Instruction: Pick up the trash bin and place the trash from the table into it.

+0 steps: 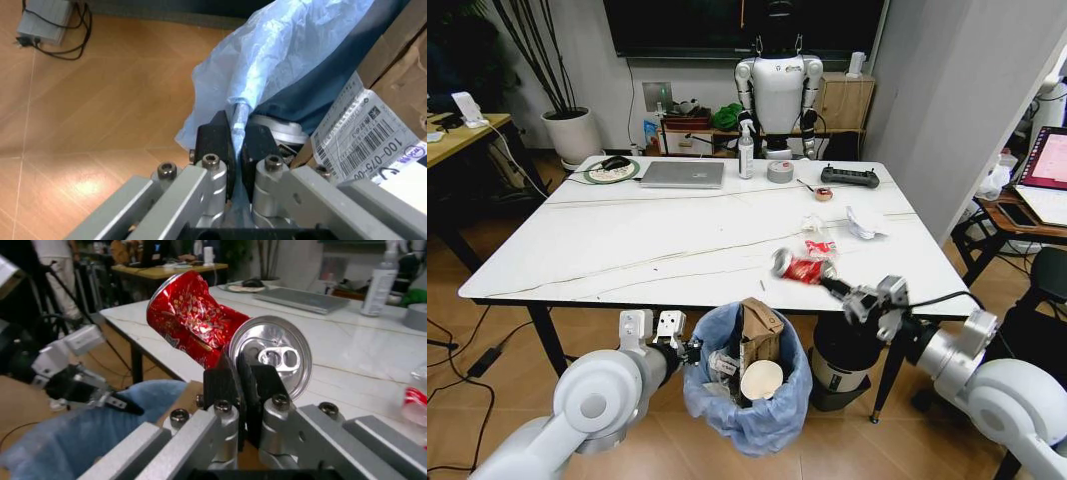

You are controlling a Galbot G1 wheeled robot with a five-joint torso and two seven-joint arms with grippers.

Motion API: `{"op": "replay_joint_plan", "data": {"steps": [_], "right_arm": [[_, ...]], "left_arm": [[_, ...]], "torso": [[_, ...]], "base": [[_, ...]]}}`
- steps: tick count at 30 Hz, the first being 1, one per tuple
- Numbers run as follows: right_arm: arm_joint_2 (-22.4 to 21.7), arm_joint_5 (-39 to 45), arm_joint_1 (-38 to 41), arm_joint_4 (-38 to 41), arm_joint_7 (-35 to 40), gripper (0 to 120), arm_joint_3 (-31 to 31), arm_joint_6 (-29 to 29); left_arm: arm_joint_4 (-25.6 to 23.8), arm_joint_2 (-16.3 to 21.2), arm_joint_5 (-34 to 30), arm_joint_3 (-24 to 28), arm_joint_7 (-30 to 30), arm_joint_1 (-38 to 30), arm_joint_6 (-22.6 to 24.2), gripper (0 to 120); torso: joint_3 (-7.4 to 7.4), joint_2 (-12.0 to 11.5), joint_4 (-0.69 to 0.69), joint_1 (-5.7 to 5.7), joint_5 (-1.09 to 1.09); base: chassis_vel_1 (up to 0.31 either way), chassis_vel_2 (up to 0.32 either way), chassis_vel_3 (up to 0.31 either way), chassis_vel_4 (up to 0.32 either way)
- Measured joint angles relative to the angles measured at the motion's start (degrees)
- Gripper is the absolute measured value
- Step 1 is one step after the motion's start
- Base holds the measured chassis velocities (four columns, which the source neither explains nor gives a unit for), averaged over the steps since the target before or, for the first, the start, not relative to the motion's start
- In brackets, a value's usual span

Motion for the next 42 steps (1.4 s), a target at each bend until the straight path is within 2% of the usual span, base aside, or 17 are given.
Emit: {"op": "replay_joint_plan", "data": {"steps": [2, 6, 14, 26, 33, 36, 42], "right_arm": [[-0.38, -0.11, 0.13, 0.1, -0.97, 0, -0.3, 0.23], [-2.3, -2.06, 0.32, -0.49, -7.99, 0, -0.03, 1.53], [-3.57, -6.45, -0.01, -2.05, -18.62, 0, 2.42, 2.95], [-1.29, -19.1, -4.37, -4.21, -21.72, 0, 2.2, 7.42], [-0.23, -23.09, -5.77, -3.61, -23.54, 0, 2.04, 8.43], [0.07, -23.54, -6.27, -3.59, -23.52, 6, 2.14, 8.66], [1.02, -23.65, -7.59, -3.04, -21.32, 34, 2.07, 8.46]], "left_arm": [[-0.01, -0.02, -0.06, -0.02, -0.01, 0.0, 0.0, 0], [-0.06, -0.03, -1.45, -0.71, -0.61, 0.01, 0.0, 0], [-0.17, -0.32, -4.8, -1.4, -4.86, -0.45, -0.14, 0], [-0.08, -0.83, -5.27, -1.04, -5.79, -0.51, -0.48, 0], [0.5, -1.58, -5.15, -0.51, -5.76, -0.94, -0.51, 0], [0.51, -1.6, -5.11, -0.51, -5.75, -0.94, -0.51, 0], [0.56, -1.95, -4.92, -0.14, -5.66, -0.92, -0.52, 0]], "torso": [[0.0, 0.0, 0.0, 0.0, 0.01], [0.0, -0.01, 0.0, 0.0, 0.01], [0.0, -0.01, 0.0, 0.01, 0.01], [0.0, -0.01, -0.01, 0.01, 0.02], [0.0, -0.01, -0.01, 0.01, 0.0], [0.0, -0.01, -0.01, 0.01, 0.01], [0.0, -0.01, 0.0, 0.01, 0.01]], "base": [[0.0, 0.0, 0.0, 0.0], [0.0, 0.0, 0.0, 0.0], [0.0, 0.0, 0.0, 0.0], [0.0, 0.0, 0.0, 0.0], [0.0, 0.0, 0.0, 0.0], [0.0, 0.0, 0.0, 0.0], [0.0, 0.0, 0.0, 0.0]]}}
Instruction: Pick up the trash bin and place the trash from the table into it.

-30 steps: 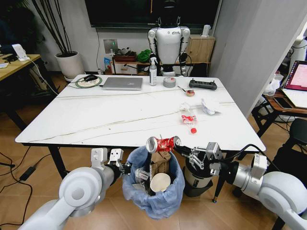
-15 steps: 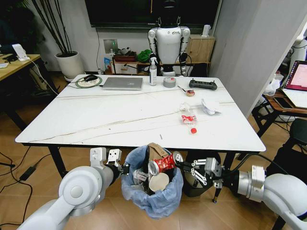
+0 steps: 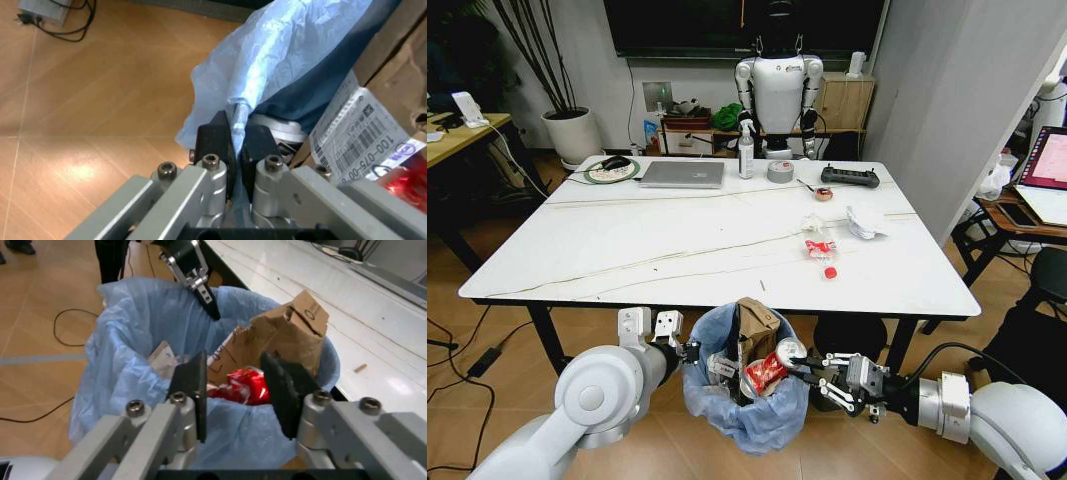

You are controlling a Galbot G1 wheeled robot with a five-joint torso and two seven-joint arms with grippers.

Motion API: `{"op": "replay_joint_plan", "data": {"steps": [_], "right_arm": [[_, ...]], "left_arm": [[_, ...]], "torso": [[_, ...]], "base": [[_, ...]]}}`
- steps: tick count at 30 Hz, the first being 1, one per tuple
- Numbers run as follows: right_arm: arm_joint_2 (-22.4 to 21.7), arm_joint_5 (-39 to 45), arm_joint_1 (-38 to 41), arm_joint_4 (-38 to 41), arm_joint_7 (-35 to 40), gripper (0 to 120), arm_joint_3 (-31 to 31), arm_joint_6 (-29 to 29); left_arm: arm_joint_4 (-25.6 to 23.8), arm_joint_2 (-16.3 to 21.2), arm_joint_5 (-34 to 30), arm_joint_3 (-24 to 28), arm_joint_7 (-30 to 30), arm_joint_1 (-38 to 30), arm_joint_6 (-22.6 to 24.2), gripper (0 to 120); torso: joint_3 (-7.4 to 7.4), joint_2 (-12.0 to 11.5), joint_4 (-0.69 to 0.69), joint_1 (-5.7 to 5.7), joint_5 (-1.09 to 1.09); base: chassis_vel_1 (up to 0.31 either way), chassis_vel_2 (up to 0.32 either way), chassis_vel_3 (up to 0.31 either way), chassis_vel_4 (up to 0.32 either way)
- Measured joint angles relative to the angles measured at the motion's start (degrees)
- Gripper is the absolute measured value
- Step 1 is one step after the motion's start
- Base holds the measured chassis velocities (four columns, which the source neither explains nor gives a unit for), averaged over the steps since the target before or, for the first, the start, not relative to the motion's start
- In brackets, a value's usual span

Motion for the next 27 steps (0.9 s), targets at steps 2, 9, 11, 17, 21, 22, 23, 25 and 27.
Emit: {"op": "replay_joint_plan", "data": {"steps": [2, 9, 11, 17, 21, 22, 23, 25, 27], "right_arm": [[0.08, 0.08, -0.02, -0.04, 0.22, 36, 0.08, -0.01], [0.6, 10.36, 4.06, 0.37, 11.65, 64, 1.74, -4.13], [0.7, 16.14, 8.8, 0.18, 19.48, 71, -0.17, -7.37], [2.08, 30.86, 25.96, -4.73, 47.91, 90, -11.34, -17.02], [4.93, 34.69, 34.44, -12.28, 61.58, 100, -18.97, -21.58], [4.93, 34.69, 34.44, -12.28, 61.58, 100, -18.97, -21.58], [5.4, 35.3, 35.29, -13.48, 63.08, 100, -19.48, -22.12], [6.38, 35.87, 37.01, -16.5, 64.85, 100, -20.25, -23.23], [6.61, 36.02, 37.78, -18.29, 65.31, 100, -20.41, -24.16]], "left_arm": [[0.0, -0.02, 0.01, 0.05, 0.01, 0.0, 0.0, 0], [-0.23, 0.24, 1.09, 0.46, 0.76, 1.65, 0.42, 0], [-0.3, 0.23, 1.65, 0.96, 1.29, 2.06, 0.46, 0], [-0.73, 0.26, 1.79, 2.49, 1.81, 1.82, 0.49, 0], [-0.51, 1.08, 1.54, 4.05, 2.94, 1.5, 0.51, 0], [-0.51, 1.08, 1.54, 4.05, 2.94, 1.5, 0.51, 0], [-0.46, 1.09, 1.49, 4.35, 3.16, 1.42, 0.51, 0], [-0.44, 1.12, 1.45, 4.85, 3.5, 1.4, 0.53, 0], [-0.44, 1.15, 1.45, 5.01, 3.54, 1.4, 0.53, 0]], "torso": [[0.0, 0.0, 0.0, 0.0, 0.0], [0.0, 0.0, -0.01, 0.0, 0.0], [0.0, 0.0, -0.01, 0.0, -0.01], [0.01, 0.0, 0.03, 0.0, -0.03], [0.02, 0.0, 0.02, 0.01, 0.02], [0.02, 0.0, 0.02, 0.01, 0.02], [0.02, 0.0, 0.02, 0.01, 0.0], [0.01, 0.0, 0.01, 0.0, 0.0], [0.01, 0.0, 0.01, 0.0, 0.01]], "base": [[0.0, 0.0, 0.0, 0.0], [0.0, 0.0, 0.0, 0.0], [0.0, 0.0, 0.0, 0.0], [0.0, 0.0, 0.0, 0.0], [0.0, 0.0, 0.0, 0.0], [0.0, 0.0, 0.0, 0.0], [0.0, 0.0, 0.0, 0.0], [0.0, 0.0, 0.0, 0.0], [0.0, 0.0, 0.0, 0.0]]}}
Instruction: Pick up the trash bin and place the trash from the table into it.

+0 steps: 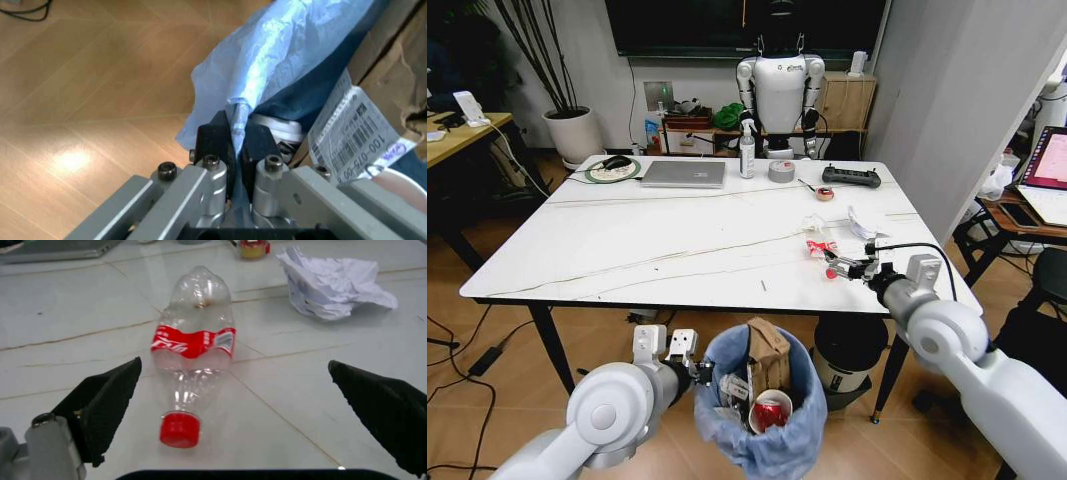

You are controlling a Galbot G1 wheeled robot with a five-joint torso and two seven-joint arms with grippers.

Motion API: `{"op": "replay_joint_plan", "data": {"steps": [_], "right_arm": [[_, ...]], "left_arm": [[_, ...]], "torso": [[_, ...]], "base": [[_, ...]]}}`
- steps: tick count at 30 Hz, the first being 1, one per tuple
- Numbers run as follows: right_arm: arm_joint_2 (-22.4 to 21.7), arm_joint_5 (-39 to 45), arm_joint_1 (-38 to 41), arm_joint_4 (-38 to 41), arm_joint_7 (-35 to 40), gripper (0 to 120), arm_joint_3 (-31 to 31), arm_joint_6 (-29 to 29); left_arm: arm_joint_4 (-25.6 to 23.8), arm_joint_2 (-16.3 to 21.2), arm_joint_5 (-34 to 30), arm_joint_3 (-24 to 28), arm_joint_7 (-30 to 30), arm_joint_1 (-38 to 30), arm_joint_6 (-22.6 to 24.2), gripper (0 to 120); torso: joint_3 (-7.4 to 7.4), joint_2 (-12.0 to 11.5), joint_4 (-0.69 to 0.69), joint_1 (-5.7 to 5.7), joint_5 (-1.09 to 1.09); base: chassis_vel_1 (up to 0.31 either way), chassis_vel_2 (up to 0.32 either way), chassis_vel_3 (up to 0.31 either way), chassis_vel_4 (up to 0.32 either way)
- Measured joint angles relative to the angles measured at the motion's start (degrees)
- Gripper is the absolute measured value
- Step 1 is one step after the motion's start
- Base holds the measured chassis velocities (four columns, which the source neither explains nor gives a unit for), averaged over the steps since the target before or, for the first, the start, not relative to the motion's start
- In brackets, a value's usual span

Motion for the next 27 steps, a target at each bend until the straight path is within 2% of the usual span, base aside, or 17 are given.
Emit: {"op": "replay_joint_plan", "data": {"steps": [6, 12, 27], "right_arm": [[0.41, 5.06, 0.71, -1.34, 4.82, 100, -0.11, -1.59], [1.64, 9.5, 1.31, 0.73, 9.04, 100, -1.1, -1.51], [3.17, 9.2, 2.3, 2.21, 9.0, 100, -3.46, -1.3]], "left_arm": [[0.3, -0.09, -0.11, 0.25, 0.03, -0.41, 0.01, 0], [0.88, -0.53, -0.14, 0.52, 0.04, -1.08, 0.01, 0], [1.18, -0.22, -0.11, 0.23, 0.04, -1.3, 0.0, 0]], "torso": [[-0.01, 0.0, -0.01, 0.0, -0.01], [-0.01, 0.0, -0.01, 0.0, -0.01], [-0.01, 0.01, -0.01, 0.0, -0.01]], "base": [[0.0, 0.0, 0.0, 0.0], [0.0, 0.0, 0.0, 0.0], [0.0, 0.0, 0.0, 0.0]]}}
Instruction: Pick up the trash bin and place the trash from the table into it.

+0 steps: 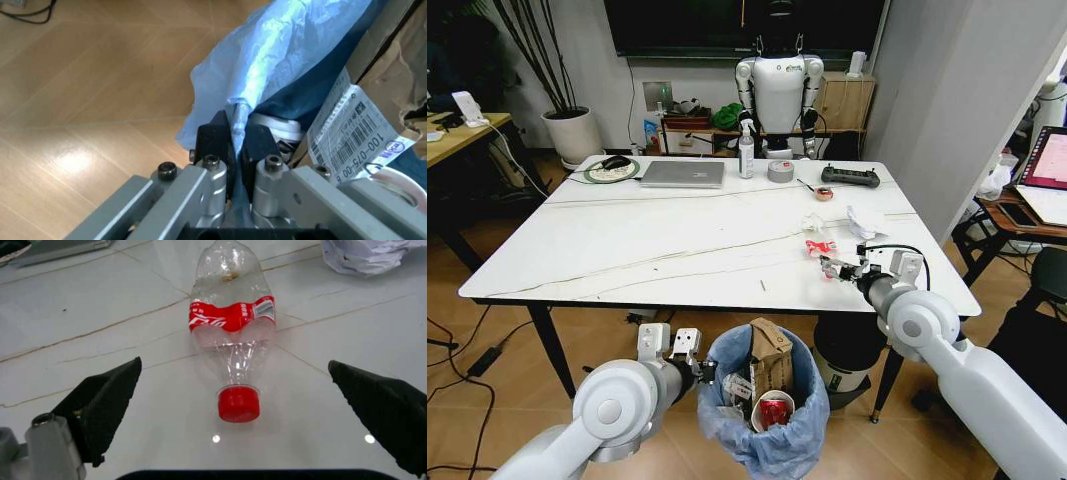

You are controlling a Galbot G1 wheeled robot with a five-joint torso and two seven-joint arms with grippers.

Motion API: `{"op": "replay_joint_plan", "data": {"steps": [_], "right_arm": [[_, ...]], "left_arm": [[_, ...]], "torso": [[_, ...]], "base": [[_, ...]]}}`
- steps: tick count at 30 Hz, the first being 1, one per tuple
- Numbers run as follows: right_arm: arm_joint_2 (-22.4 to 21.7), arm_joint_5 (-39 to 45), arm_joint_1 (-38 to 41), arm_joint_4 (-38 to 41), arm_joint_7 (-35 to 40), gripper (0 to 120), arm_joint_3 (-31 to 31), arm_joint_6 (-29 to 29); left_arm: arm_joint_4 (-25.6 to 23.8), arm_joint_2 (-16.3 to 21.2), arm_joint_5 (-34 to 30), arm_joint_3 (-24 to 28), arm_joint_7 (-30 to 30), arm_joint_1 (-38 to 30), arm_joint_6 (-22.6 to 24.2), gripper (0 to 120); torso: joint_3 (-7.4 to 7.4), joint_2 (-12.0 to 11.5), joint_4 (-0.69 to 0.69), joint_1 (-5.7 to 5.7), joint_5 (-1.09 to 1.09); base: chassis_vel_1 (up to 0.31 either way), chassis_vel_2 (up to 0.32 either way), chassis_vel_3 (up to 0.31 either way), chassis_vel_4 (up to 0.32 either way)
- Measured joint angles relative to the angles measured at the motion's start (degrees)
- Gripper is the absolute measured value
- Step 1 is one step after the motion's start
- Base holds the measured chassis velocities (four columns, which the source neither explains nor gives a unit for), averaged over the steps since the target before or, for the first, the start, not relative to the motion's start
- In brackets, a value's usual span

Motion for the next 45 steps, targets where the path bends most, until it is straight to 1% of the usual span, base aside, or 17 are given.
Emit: {"op": "replay_joint_plan", "data": {"steps": [12, 17, 25, 28, 31, 33, 35, 36, 37, 39, 40, 41, 42, 44, 45], "right_arm": [[0.35, -3.38, 1.22, -1.54, -3.43, 100, -2.21, 0.57], [0.57, -4.61, 3.17, -2.89, -5.47, 100, -4.04, 1.05], [1.42, -3.66, 4.21, -5.15, -4.98, 100, -5.39, 0.98], [1.51, -3.32, 3.86, -5.68, -4.7, 96, -5.49, 0.79], [1.63, -3.3, 3.8, -6.09, -4.59, 88, -5.49, 0.8], [1.63, -3.3, 3.83, -6.12, -4.58, 88, -5.5, 0.8], [1.62, -3.29, 4.04, -6.21, -4.57, 76, -5.64, 0.8], [1.61, -3.28, 4.06, -6.23, -4.56, 74, -5.66, 0.8], [1.58, -3.27, 4.08, -6.34, -4.54, 68, -5.72, 0.8], [1.5, -3.32, 4.06, -6.4, -4.55, 59, -5.74, 0.79], [1.5, -3.32, 4.06, -6.4, -4.55, 59, -5.74, 0.79], [1.45, -3.42, 3.99, -6.41, -4.6, 56, -5.75, 0.83], [1.44, -3.46, 3.95, -6.41, -4.63, 53, -5.76, 0.85], [1.35, -3.89, 3.75, -6.46, -4.93, 41, -5.9, 0.93], [1.33, -4.06, 3.7, -6.49, -5.0, 39, -5.94, 0.95]], "left_arm": [[-0.1, 0.13, 0.01, 0.1, 0.0, 0.05, -0.01, 0], [-0.22, 0.49, -0.03, -0.14, 0.11, 0.03, -0.01, 0], [-0.31, 0.56, -0.21, -0.41, 0.17, -0.07, -0.01, 0], [-0.31, 0.61, -0.42, -0.52, 0.18, -0.28, -0.01, 0], [-0.31, 0.62, -0.57, -0.52, 0.19, -0.46, -0.01, 0], [-0.3, 0.61, -0.58, -0.53, 0.19, -0.48, -0.01, 0], [-0.21, 0.51, -0.59, -0.52, 0.19, -0.54, -0.01, 0], [-0.22, 0.5, -0.58, -0.52, 0.19, -0.55, -0.01, 0], [-0.22, 0.47, -0.59, -0.53, 0.19, -0.55, -0.01, 0], [-0.22, 0.47, -0.59, -0.6, 0.21, -0.55, -0.01, 0], [-0.22, 0.47, -0.59, -0.6, 0.21, -0.55, -0.01, 0], [-0.22, 0.47, -0.59, -0.66, 0.23, -0.54, -0.01, 0], [-0.22, 0.47, -0.59, -0.68, 0.23, -0.53, -0.01, 0], [-0.23, 0.48, -0.59, -0.73, 0.27, -0.53, -0.01, 0], [-0.23, 0.48, -0.59, -0.73, 0.28, -0.53, -0.01, 0]], "torso": [[0.0, 0.0, 0.0, -0.01, 0.0], [0.0, 0.0, 0.01, -0.01, 0.0], [0.0, 0.0, 0.01, -0.01, 0.01], [0.0, 0.0, 0.0, -0.01, 0.0], [0.0, 0.0, 0.0, -0.01, 0.0], [0.0, 0.0, 0.0, -0.01, 0.0], [0.0, 0.0, 0.0, -0.01, 0.0], [0.0, 0.0, 0.0, -0.01, 0.0], [0.0, 0.0, 0.0, -0.01, 0.0], [0.0, 0.0, 0.0, -0.01, 0.0], [0.0, 0.0, 0.0, -0.01, 0.0], [0.0, 0.0, 0.0, -0.01, 0.0], [0.0, 0.0, 0.0, -0.01, 0.0], [0.0, 0.0, 0.0, -0.01, 0.0], [0.0, 0.0, 0.0, -0.01, 0.0]], "base": [[0.0, 0.0, 0.0, 0.0], [0.0, 0.0, 0.0, 0.0], [0.0, 0.0, 0.0, 0.0], [0.0, 0.0, 0.0, 0.0], [0.0, 0.0, 0.0, 0.0], [0.0, 0.0, 0.0, 0.0], [0.0, 0.0, 0.0, 0.0], [0.0, 0.0, 0.0, 0.0], [0.0, 0.0, 0.0, 0.0], [0.0, 0.0, 0.0, 0.0], [0.0, 0.0, 0.0, 0.0], [0.0, 0.0, 0.0, 0.0], [0.0, 0.0, 0.0, 0.0], [0.0, 0.0, 0.0, 0.0], [0.0, 0.0, 0.0, 0.0]]}}
